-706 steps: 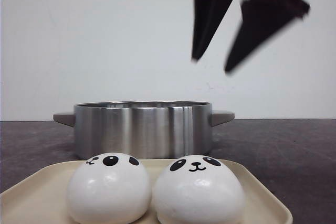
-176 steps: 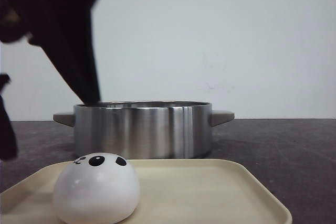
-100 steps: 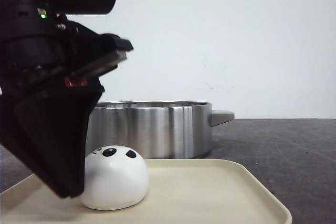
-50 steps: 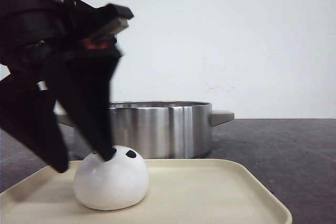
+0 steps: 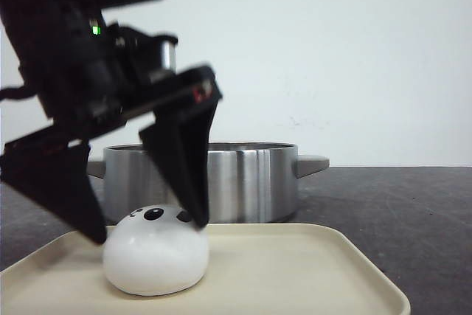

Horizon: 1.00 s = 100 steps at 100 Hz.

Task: Steam buns
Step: 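Lower the left gripper onto the last panda bun on the tray and close, then lift the bun with the left gripper and carry it over the pot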

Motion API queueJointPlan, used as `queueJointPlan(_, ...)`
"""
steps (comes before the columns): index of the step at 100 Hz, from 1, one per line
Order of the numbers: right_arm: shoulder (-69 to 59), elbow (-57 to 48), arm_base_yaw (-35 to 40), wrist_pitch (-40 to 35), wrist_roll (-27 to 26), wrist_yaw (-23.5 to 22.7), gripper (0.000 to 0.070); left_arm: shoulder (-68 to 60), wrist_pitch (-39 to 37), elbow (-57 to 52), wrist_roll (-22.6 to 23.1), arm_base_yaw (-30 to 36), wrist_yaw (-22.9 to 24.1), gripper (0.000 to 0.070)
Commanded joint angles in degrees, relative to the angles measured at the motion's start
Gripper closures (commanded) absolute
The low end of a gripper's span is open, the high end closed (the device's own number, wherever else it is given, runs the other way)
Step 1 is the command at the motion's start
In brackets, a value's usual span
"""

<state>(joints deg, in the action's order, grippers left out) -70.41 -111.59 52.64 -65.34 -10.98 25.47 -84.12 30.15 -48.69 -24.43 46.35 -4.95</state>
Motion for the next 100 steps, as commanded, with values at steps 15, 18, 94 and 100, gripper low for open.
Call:
queueJointPlan(15, -0.61, -1.07, 0.87, 0.52, -1.05, 0.00, 0.0688, -1.99, 0.24, -0.90, 2.86, 0.48, 0.04, 0.0675)
queueJointPlan(18, -0.61, -1.07, 0.87, 0.50, -1.05, 0.00, 0.0688, -1.99, 0.22, -0.90, 3.02, 0.48, 0.04, 0.0700)
queueJointPlan(94, -0.68, -1.07, 0.87, 0.52, -1.05, -0.02, 0.0688, 6.32, 8.79, -33.86, 8.33, -3.93, -1.88, 0.0700)
queueJointPlan(100, -0.68, -1.07, 0.87, 0.50, -1.05, -0.02, 0.0688, 3.41, 10.32, -36.96, 8.96, -6.23, -3.21, 0.0700)
